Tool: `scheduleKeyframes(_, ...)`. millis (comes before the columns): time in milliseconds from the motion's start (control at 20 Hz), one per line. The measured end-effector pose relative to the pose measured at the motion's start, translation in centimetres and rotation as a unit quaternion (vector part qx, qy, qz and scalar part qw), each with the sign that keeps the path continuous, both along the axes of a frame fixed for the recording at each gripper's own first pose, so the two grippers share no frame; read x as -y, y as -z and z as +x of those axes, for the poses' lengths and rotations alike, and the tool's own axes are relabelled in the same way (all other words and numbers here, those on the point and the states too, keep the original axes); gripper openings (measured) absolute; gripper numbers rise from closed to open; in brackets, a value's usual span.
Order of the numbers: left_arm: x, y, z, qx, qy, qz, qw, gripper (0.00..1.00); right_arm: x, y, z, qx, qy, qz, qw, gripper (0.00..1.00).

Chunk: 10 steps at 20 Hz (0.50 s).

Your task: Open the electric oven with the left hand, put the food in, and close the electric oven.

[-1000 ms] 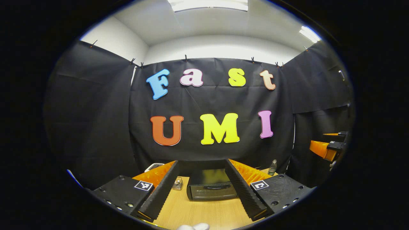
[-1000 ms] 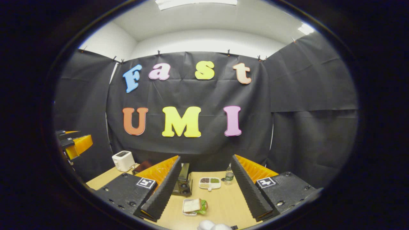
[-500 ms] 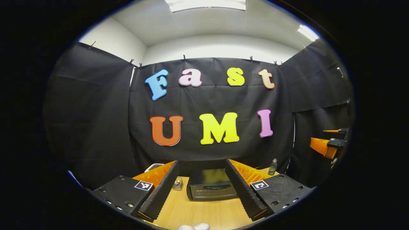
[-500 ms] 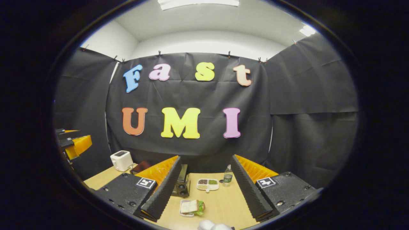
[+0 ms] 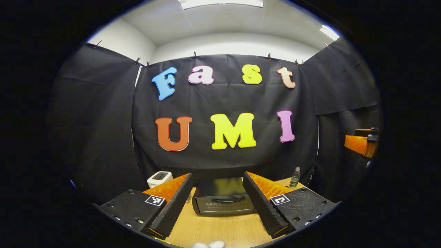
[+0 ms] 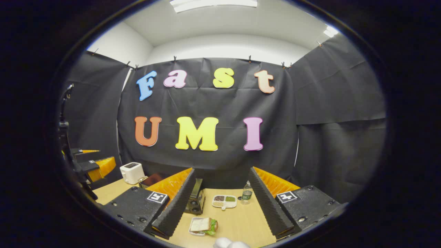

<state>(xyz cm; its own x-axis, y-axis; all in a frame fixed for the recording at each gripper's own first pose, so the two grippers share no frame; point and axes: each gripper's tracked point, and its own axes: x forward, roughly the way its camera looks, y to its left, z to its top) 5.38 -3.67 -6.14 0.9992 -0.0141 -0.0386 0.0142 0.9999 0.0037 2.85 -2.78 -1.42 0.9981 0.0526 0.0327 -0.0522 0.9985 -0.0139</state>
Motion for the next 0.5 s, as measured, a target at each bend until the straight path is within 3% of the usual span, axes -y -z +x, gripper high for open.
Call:
scheduleKeyframes(200,1.4,4.4,3.3,-0.021,0.003,0.006,1.0,0.95,2.3,0.9,1.2,-0.006,0.006,-0.011,1.0,0.97)
scheduleKeyframes(500,3.5,11.1,8.8,-0.061,0.002,-0.02,0.998,0.95,5.0,2.4,3.6,-0.015,0.017,-0.038,0.999,0.97)
